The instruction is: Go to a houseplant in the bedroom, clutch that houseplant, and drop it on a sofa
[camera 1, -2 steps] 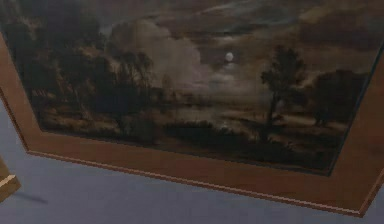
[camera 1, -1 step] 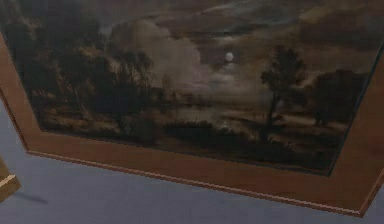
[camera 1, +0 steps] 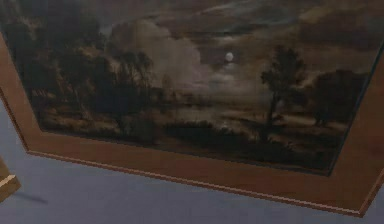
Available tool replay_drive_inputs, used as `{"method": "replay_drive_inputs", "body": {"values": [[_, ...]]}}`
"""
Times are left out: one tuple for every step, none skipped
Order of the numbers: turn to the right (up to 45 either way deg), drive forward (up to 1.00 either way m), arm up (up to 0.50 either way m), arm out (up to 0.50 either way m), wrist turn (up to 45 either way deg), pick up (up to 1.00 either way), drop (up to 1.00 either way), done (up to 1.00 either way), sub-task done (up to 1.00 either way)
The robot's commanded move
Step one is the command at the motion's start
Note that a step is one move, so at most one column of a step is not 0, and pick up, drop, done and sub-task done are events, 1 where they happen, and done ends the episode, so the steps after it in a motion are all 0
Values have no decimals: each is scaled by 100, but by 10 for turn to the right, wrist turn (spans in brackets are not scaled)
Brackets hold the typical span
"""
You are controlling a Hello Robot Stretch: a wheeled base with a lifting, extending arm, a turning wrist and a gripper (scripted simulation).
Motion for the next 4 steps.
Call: {"method": "replay_drive_inputs", "body": {"values": [[0, 0, -30, 0, 0, 0, 0, 0, 0], [0, 0, 0, 0, 0, 100, 0, 0, 0], [0, 0, 10, 0, 0, 0, 0, 0, 0], [0, 0, 30, 0, 0, 0, 0, 0, 0]]}}
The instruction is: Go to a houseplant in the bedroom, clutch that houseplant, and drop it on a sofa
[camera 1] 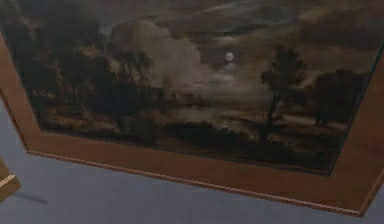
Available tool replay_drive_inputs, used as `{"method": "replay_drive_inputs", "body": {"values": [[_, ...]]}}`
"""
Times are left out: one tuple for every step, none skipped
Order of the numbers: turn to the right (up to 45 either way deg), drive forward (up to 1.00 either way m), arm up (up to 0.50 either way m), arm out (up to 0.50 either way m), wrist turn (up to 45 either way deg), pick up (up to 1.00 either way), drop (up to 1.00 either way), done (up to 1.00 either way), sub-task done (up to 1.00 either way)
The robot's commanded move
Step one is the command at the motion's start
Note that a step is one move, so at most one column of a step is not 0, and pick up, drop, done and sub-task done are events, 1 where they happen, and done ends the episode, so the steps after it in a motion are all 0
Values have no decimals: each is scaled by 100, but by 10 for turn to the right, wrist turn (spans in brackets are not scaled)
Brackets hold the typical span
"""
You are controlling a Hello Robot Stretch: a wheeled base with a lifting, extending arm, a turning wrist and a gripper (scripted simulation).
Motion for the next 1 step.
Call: {"method": "replay_drive_inputs", "body": {"values": [[0, 0, 0, 0, -450, 0, 0, 0, 0]]}}
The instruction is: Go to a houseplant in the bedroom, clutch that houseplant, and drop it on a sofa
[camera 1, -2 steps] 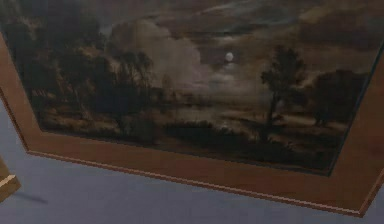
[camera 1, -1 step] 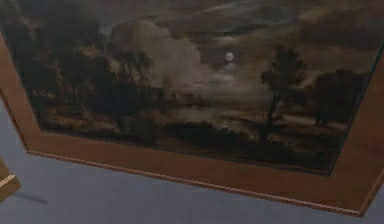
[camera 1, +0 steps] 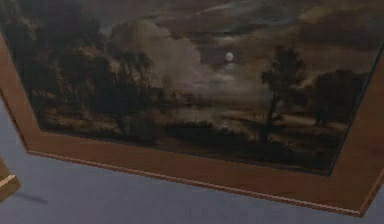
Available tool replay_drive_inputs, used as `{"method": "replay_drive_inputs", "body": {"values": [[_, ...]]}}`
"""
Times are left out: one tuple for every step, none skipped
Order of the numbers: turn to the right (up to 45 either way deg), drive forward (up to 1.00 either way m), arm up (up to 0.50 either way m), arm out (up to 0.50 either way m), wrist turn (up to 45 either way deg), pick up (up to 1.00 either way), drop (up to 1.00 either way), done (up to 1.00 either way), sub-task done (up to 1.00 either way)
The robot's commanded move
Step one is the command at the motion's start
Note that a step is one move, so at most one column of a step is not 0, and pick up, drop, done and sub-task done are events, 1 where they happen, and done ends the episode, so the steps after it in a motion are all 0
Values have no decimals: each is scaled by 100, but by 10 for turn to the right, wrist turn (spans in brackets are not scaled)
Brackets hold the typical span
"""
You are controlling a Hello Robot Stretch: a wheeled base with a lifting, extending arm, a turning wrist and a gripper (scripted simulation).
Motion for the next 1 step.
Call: {"method": "replay_drive_inputs", "body": {"values": [[0, 0, 0, 0, -450, 0, 0, 0, 0]]}}
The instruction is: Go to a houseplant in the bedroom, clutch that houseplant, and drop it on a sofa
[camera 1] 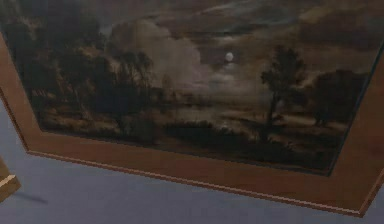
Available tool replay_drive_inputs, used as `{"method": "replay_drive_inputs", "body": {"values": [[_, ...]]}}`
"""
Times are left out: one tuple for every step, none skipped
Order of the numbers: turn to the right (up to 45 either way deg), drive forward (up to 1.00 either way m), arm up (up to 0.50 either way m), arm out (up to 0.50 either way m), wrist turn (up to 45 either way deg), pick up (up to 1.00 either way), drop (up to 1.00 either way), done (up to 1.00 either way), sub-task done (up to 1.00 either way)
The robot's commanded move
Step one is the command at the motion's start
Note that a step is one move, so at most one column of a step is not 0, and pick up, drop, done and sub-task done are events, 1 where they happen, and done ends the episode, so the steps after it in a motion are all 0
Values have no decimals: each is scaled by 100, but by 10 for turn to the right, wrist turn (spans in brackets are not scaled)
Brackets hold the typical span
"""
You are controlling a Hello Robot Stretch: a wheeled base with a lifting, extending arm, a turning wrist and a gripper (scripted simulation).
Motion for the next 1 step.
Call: {"method": "replay_drive_inputs", "body": {"values": [[0, 0, 0, 0, -270, 0, 0, 0, 0]]}}
